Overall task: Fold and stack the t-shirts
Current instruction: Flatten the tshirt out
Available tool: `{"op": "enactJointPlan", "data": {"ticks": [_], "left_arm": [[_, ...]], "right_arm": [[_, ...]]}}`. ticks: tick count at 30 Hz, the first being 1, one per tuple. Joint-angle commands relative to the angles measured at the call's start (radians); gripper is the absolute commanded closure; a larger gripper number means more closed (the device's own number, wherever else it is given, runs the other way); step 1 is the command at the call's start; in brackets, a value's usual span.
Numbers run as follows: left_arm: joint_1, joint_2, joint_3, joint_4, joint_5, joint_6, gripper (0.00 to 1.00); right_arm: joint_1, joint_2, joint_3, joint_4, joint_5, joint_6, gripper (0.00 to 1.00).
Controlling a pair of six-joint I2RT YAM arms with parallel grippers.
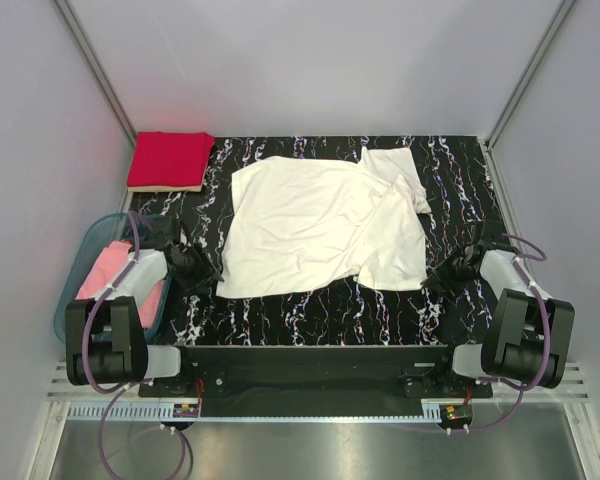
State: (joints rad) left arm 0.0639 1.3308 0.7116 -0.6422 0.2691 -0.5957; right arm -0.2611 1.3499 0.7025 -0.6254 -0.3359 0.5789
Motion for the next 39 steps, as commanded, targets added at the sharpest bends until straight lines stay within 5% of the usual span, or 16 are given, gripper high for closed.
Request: {"op": "enactJointPlan", "data": {"ticks": [1, 24, 28, 31, 39], "left_arm": [[0.008, 0.054, -0.052, 0.019, 0.009, -0.027, 0.48], [-0.048, 0.146, -0.092, 0.062, 0.027, -0.052, 0.57], [-0.052, 0.145, -0.121, 0.095, 0.024, -0.056, 0.86], [-0.052, 0.104, -0.104, 0.079, -0.004, -0.05, 0.99], [-0.053, -0.091, 0.011, -0.026, -0.109, -0.021, 1.0]], "right_arm": [[-0.006, -0.005, 0.026, -0.002, -0.017, -0.017, 1.0], [-0.009, -0.029, 0.026, 0.003, -0.029, -0.002, 1.0], [-0.009, -0.029, 0.034, 0.003, -0.032, 0.002, 1.0], [-0.009, -0.029, 0.035, 0.003, -0.034, 0.004, 1.0], [-0.009, -0.047, 0.035, 0.001, -0.04, -0.002, 1.0]]}}
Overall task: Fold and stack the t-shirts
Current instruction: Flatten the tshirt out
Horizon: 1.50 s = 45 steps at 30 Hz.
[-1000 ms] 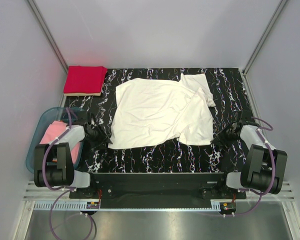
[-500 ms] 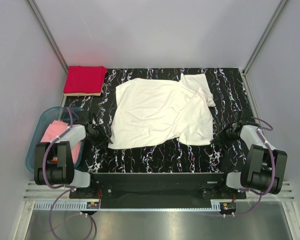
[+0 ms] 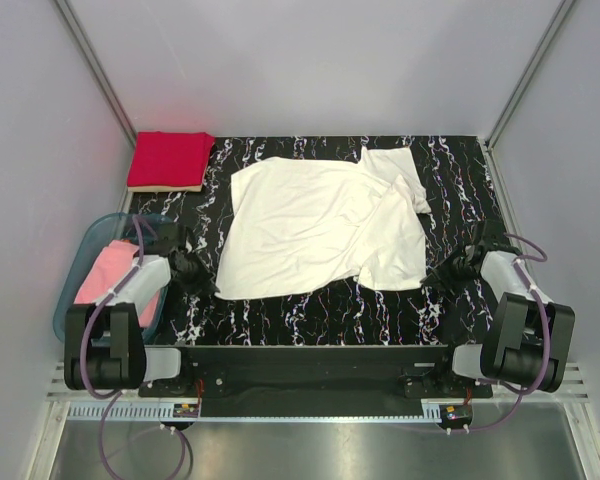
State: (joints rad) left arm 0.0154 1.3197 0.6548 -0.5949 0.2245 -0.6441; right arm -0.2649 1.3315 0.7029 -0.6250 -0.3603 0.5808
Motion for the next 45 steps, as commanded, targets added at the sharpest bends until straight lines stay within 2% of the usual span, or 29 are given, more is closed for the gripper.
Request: {"op": "enactJointPlan", "data": {"ticks": [1, 9, 15, 19, 25, 30, 35, 39, 45], "left_arm": [[-0.005, -0.103, 0.103, -0.086, -0.07, 0.032, 1.0], [-0.006, -0.166, 0.193, -0.134, -0.056, 0.058, 1.0], [-0.006, -0.183, 0.299, -0.129, -0.034, 0.087, 1.0], [-0.006, -0.16, 0.413, -0.128, -0.03, 0.096, 1.0], [-0.005, -0.096, 0.633, -0.102, -0.042, 0.083, 1.0], [-0.005, 0.001, 0.857, -0.031, -0.074, 0.035, 1.0], [-0.005, 0.076, 1.008, 0.062, -0.024, -0.058, 1.0], [-0.034, 0.029, 1.062, 0.211, 0.045, -0.069, 1.0], [-0.063, -0.153, 1.089, 0.29, 0.065, -0.043, 1.0]], "right_arm": [[-0.004, -0.028, 0.041, -0.001, -0.016, -0.004, 1.0], [-0.005, -0.029, 0.086, -0.012, -0.032, -0.012, 1.0], [-0.005, -0.057, 0.184, -0.073, 0.0, -0.027, 1.0], [-0.005, -0.078, 0.349, -0.113, 0.037, -0.032, 1.0], [-0.005, 0.003, 0.677, -0.215, 0.061, -0.035, 1.0], [-0.005, 0.069, 0.994, -0.291, 0.087, -0.039, 1.0], [-0.019, 0.086, 1.231, -0.286, 0.129, -0.019, 1.0], [-0.02, 0.069, 1.441, -0.271, 0.162, 0.004, 1.0], [-0.02, -0.038, 1.622, -0.237, 0.3, -0.042, 1.0]]}}
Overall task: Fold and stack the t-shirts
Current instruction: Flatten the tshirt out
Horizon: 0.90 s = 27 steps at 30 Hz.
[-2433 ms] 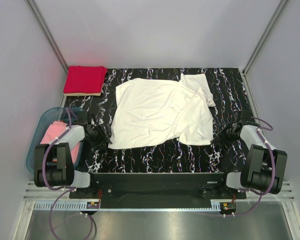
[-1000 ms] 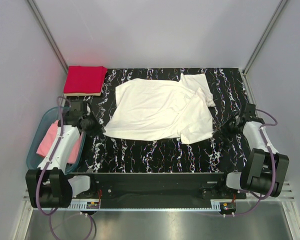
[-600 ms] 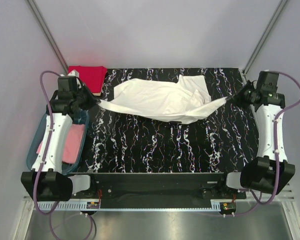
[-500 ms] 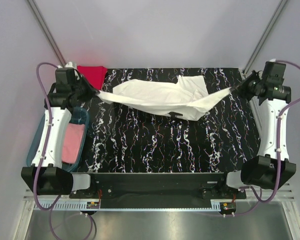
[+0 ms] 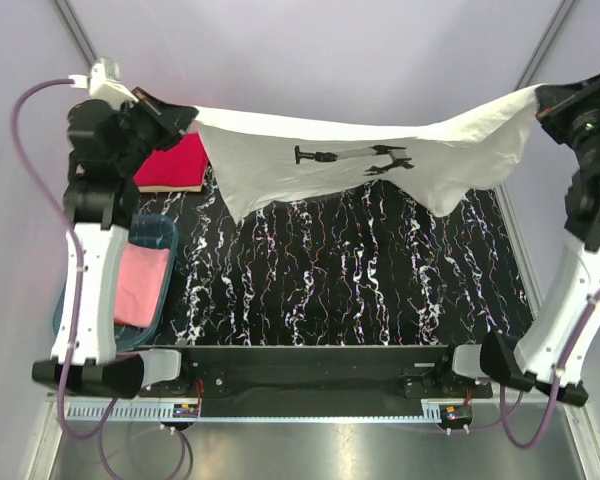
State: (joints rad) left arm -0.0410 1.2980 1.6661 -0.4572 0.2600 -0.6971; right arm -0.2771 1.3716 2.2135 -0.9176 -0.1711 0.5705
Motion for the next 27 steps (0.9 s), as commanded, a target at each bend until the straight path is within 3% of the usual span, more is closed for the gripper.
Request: {"op": "enactJointPlan", "data": {"ticks": [1, 9, 16, 22, 27], "left_arm": [[-0.008, -0.153, 0.084, 0.152, 0.024, 0.016, 1.0], [-0.017, -0.281, 0.239, 0.066, -0.061, 0.056, 1.0], [-0.023, -0.25, 0.282, 0.051, -0.079, 0.048, 1.0], [-0.023, -0.158, 0.206, 0.08, -0.116, 0.067, 1.0], [-0.023, -0.082, -0.023, 0.253, -0.148, 0.061, 1.0]], "right_arm": [[-0.008, -0.106, 0.133, 0.057, 0.125, -0.041, 1.0], [-0.007, -0.253, 0.305, 0.123, 0.216, -0.109, 1.0], [-0.007, -0.301, 0.258, 0.21, 0.174, -0.139, 1.0], [-0.007, -0.282, -0.05, 0.285, 0.081, -0.123, 1.0], [-0.007, -0.278, -0.418, 0.4, 0.033, -0.115, 1.0]]}}
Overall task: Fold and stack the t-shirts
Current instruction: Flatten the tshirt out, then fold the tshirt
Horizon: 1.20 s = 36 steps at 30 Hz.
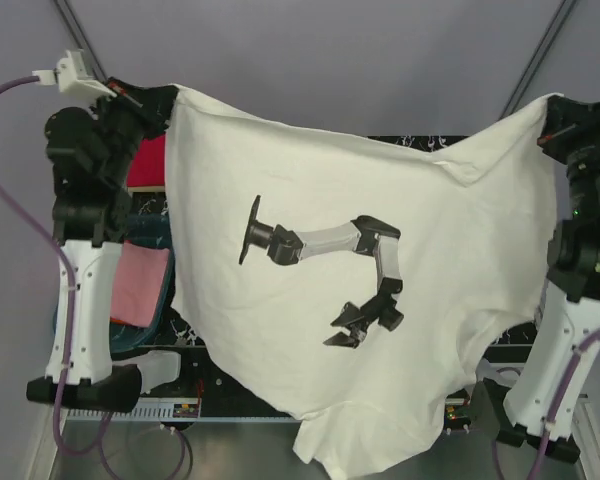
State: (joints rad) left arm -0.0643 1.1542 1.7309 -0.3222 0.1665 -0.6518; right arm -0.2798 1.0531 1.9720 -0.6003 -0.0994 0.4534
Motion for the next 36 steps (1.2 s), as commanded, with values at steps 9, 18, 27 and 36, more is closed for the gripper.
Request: {"op": "enactJointPlan", "data": {"ticks": [9, 18, 27, 36], "left_arm": [[-0.003, 0.606, -0.173, 0.383, -0.038, 0.066, 1.0], [-0.006, 1.191, 0.338, 0.265, 0.038, -0.006, 1.0], [-0.003, 1.231, 0.299, 0.29, 0.068, -0.035, 1.0], [0.008, 1.208, 0.286, 0.178, 0.088, 0.018, 1.0]], "right_arm": [[-0.004, 0.298, -0.596, 0.456, -0.043, -0.001, 1.0], [-0.004, 0.838, -0.268, 0.473, -0.19, -0.012, 1.0], [-0.002, 0.891, -0.226, 0.315, -0.195, 0.041, 1.0], [-0.004, 0.713, -0.458, 0.24, -0.168, 0.106, 1.0]]}}
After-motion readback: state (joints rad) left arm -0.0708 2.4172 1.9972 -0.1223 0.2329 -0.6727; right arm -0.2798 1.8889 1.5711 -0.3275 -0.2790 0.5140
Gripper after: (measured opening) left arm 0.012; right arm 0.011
